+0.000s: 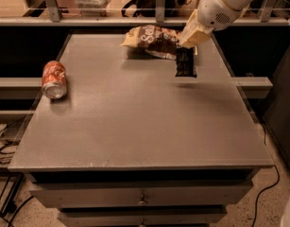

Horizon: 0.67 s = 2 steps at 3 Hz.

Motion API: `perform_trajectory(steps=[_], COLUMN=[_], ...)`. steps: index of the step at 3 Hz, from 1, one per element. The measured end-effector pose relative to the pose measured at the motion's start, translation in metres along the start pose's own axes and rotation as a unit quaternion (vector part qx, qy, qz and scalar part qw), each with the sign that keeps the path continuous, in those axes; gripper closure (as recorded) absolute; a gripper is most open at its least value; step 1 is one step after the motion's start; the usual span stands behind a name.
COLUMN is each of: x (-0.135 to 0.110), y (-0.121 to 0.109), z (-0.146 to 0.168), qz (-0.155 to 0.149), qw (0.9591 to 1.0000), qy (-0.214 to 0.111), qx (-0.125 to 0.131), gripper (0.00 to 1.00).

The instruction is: Move rxbar chocolate near coke can

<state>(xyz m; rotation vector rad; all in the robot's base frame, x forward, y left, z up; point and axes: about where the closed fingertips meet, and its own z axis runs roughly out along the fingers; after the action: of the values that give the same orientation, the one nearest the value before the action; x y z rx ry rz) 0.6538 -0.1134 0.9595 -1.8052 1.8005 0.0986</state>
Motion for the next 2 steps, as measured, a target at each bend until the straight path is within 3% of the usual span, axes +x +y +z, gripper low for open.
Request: perform_trajectory(steps=[1, 2], x=[-0.019, -0.064], y=[0.014, 0.029], z=[0.023, 0.046], qz=[0.016, 0.029], qw=[0.998, 0.9869], qy=[-0.048, -0.132], qx=[-0.037, -0.088], gripper=[1.0, 1.0])
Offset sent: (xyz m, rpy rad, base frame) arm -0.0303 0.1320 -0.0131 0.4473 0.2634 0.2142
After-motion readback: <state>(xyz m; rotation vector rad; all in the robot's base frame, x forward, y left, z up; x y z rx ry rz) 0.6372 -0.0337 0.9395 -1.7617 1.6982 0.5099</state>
